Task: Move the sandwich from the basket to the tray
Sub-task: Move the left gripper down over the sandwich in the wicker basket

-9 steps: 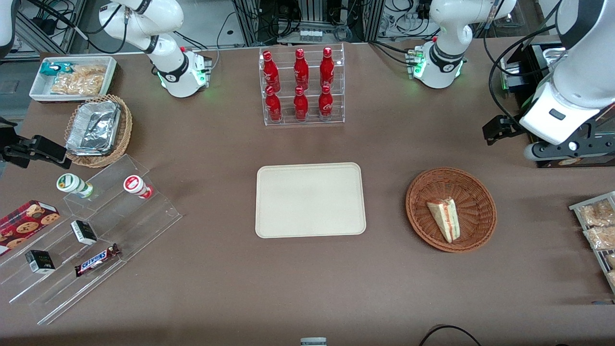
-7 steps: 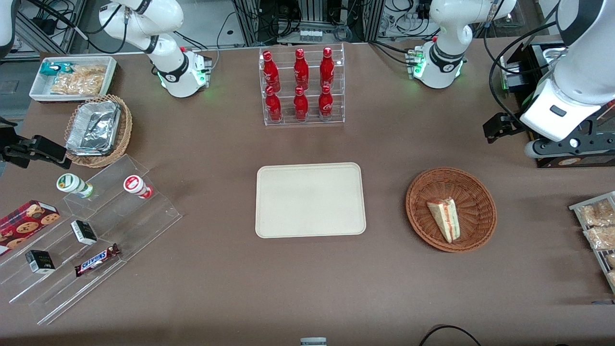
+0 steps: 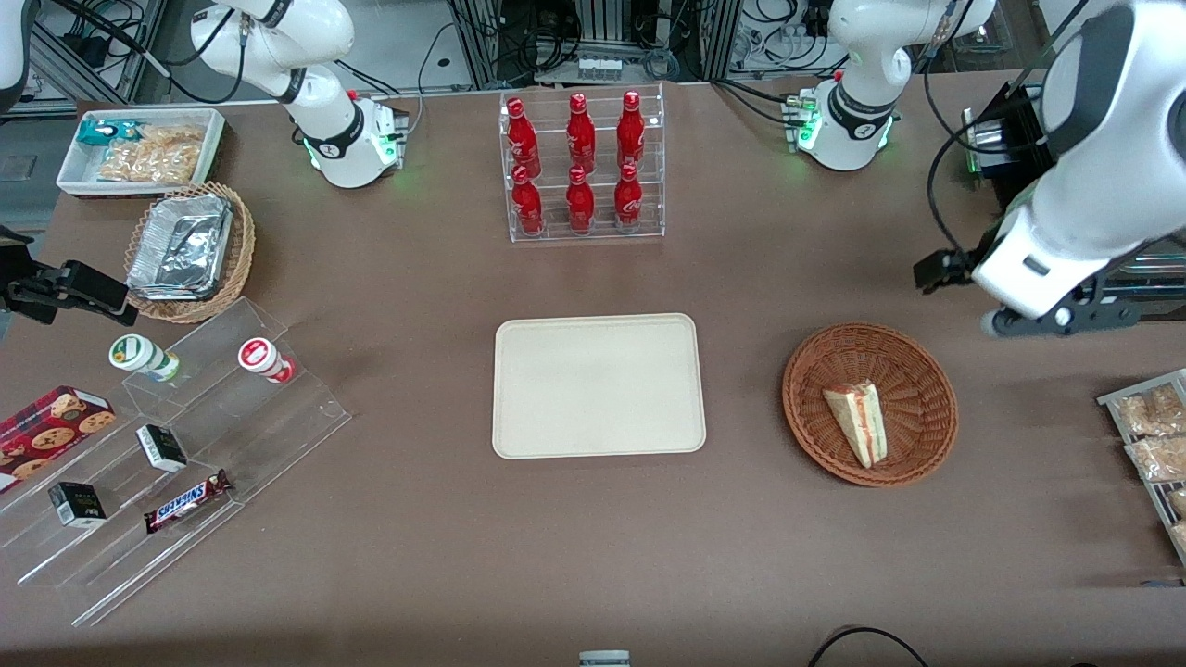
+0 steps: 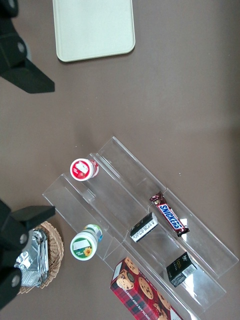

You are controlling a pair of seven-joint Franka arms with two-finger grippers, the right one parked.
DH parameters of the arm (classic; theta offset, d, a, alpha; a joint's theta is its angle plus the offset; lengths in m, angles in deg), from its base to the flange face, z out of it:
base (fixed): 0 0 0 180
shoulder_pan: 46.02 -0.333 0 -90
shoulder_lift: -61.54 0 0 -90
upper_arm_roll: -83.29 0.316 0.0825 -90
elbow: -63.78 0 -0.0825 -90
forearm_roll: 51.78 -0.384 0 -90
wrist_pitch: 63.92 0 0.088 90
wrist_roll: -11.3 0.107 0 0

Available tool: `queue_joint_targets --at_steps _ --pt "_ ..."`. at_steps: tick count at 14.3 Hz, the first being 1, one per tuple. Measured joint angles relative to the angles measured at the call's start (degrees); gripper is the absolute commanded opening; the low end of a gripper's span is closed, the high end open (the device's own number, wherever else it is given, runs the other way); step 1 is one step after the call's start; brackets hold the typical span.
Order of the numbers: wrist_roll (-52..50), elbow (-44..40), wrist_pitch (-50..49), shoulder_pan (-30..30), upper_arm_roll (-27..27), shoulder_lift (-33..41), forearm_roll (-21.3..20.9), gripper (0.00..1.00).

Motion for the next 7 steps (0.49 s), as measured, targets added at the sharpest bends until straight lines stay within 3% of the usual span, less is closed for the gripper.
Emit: queue_joint_targets --at_steps 2,7 --pt "-4.1 1.6 4.3 0.0 0.1 -5.1 0.0 1.00" --pt "-27.9 5.2 21.2 0.2 0.0 -15.5 0.0 1.00"
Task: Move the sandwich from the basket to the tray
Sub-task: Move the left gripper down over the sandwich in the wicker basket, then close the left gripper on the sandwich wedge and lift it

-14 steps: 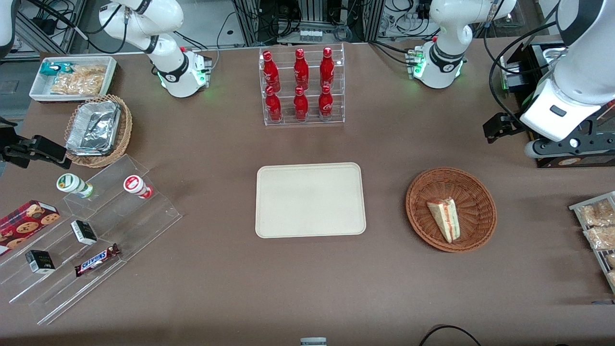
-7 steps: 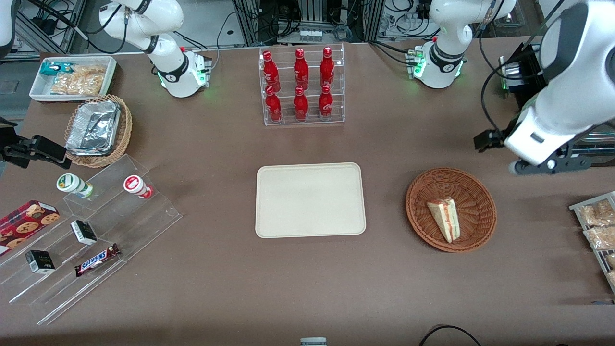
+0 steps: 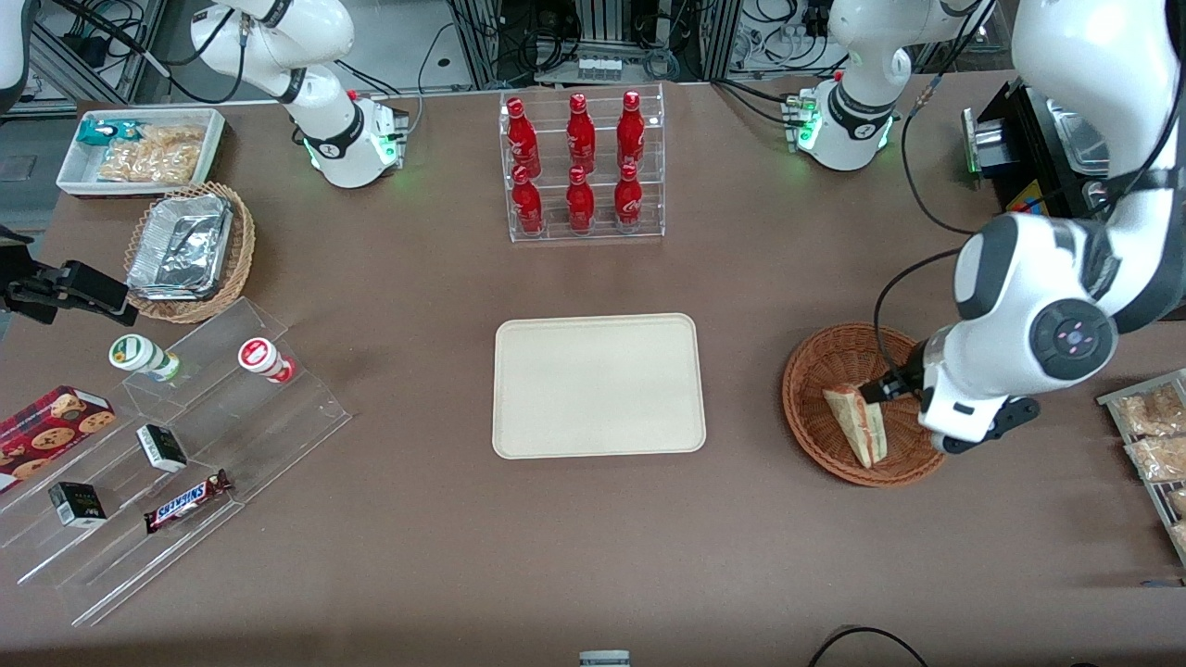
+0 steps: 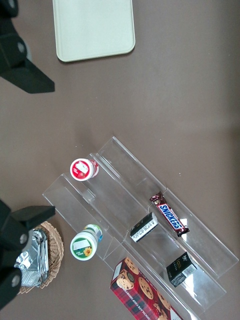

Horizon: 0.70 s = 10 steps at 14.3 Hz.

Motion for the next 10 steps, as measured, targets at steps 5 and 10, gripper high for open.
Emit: queue_joint_targets --at_steps 5,10 --pt "-2.7 2.4 8.2 -0.1 0.0 -4.5 0.0 1.00" --pt "-1.6 5.4 11.1 -0.1 0.6 -6.4 -0.1 1.00"
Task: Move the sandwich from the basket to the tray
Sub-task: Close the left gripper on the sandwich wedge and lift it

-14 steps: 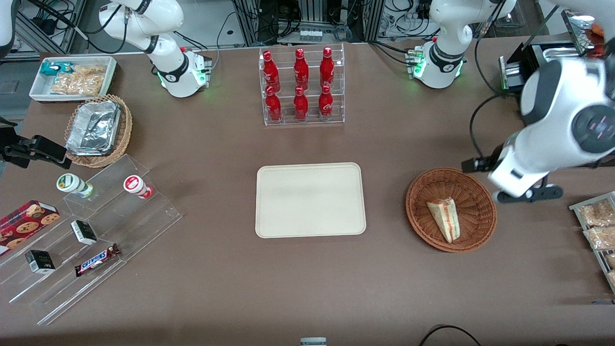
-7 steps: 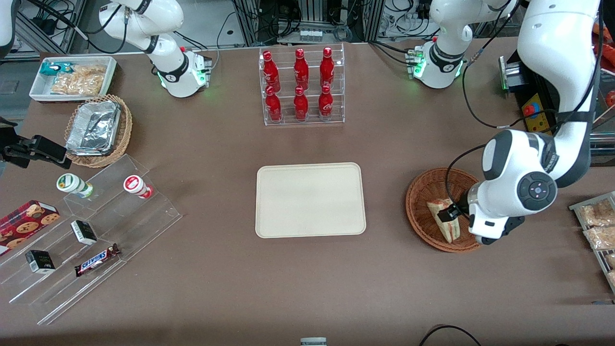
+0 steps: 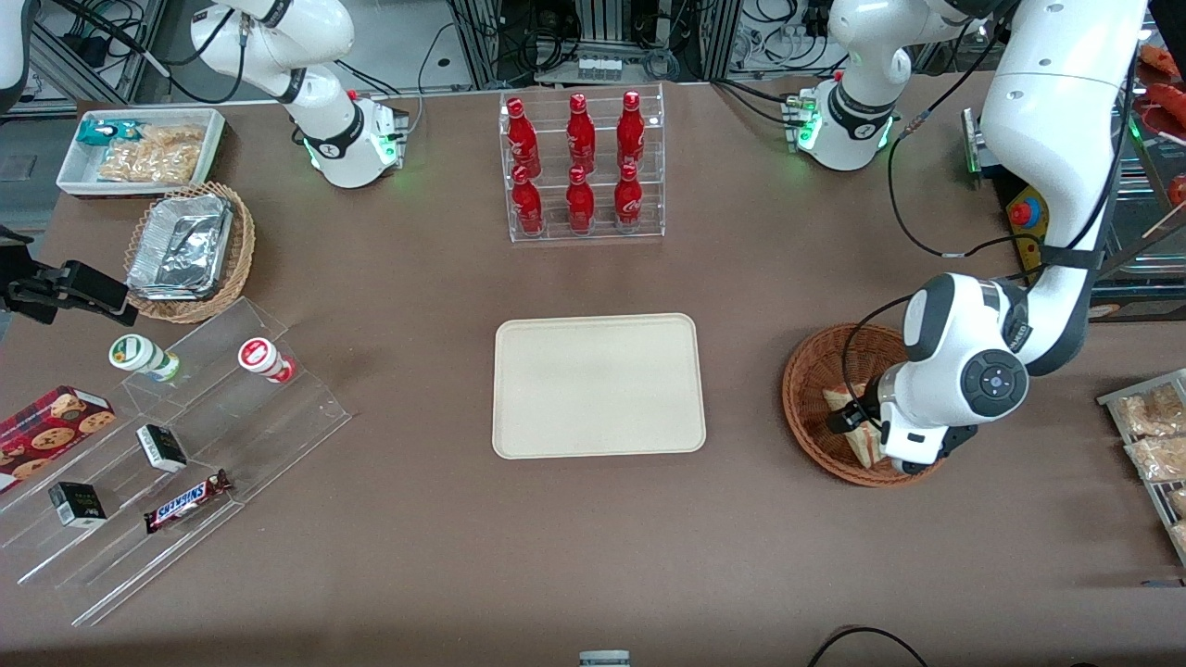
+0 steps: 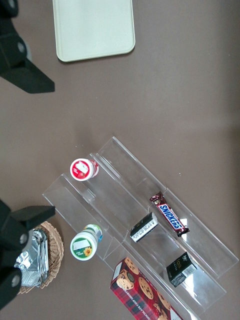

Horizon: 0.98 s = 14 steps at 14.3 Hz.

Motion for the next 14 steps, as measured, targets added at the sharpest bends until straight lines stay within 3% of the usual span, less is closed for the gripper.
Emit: queue_joint_targets --at_steps 2,3,4,6,8,14 --pt "2.3 0.5 0.0 -0.1 0.6 -0.2 0.0 1.00" --pt "3.1 0.8 0.0 -0.1 0.7 -0.2 0.0 0.89" --pt "3.6 1.1 0.2 -0.1 0.7 -0.3 0.0 0.59" --pt "3.9 1.5 1.2 -0.1 0.7 -0.8 -0.1 0.15" --pt "4.2 1.5 1.5 -0.1 0.7 -1.0 -0.1 0.09" --pt "6.7 -1.3 1.0 0.3 -0.6 1.5 -0.3 0.11"
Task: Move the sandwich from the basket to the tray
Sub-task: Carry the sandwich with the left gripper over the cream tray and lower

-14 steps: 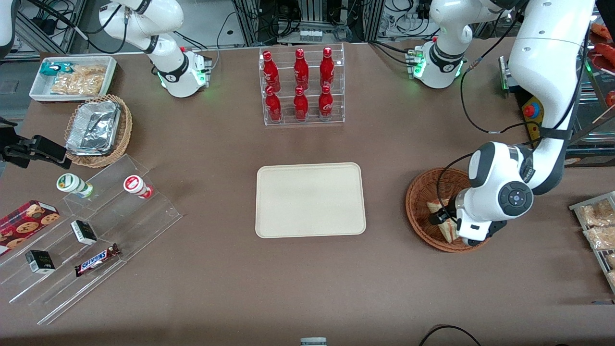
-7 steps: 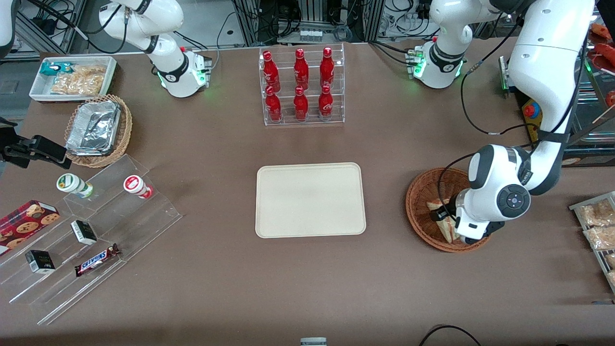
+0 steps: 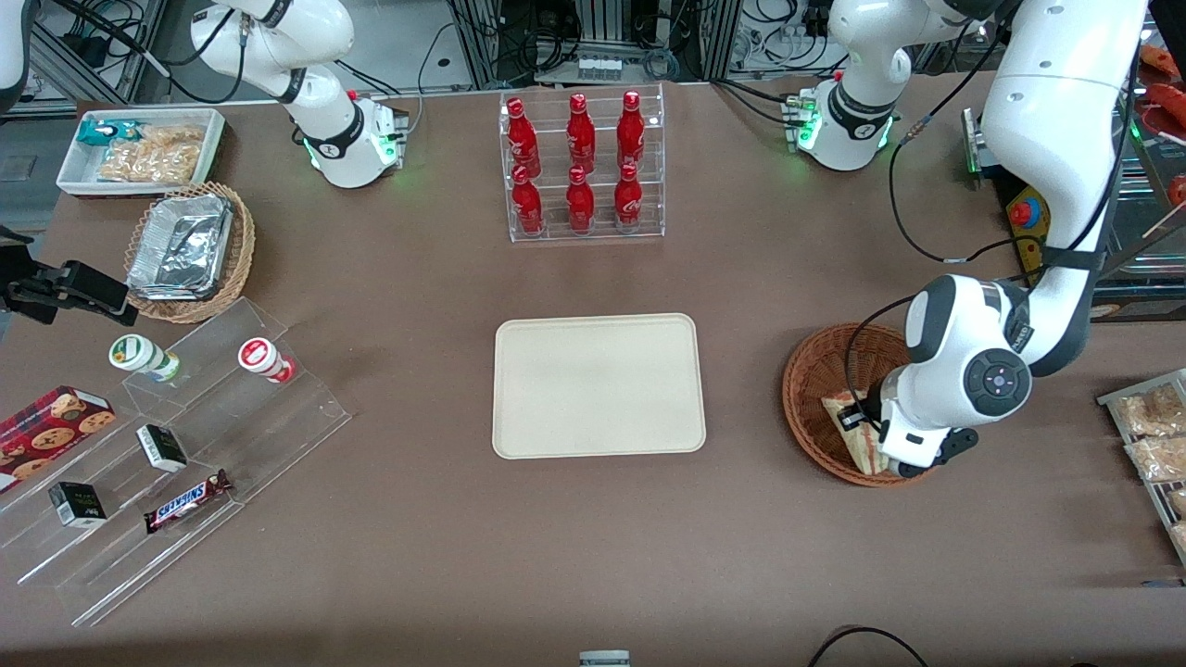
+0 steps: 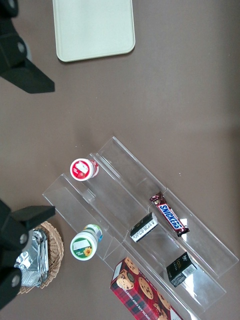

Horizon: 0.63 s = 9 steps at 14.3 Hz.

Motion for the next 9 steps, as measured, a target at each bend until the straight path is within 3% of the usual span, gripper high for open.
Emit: queue_joint_targets --at_steps 5,9 --pt "0.2 -3.1 -4.3 2.1 -11.2 3.2 0.2 0.13" --pt "-6.4 -6.4 -4.2 13.8 -13.2 -0.5 -1.0 0.14"
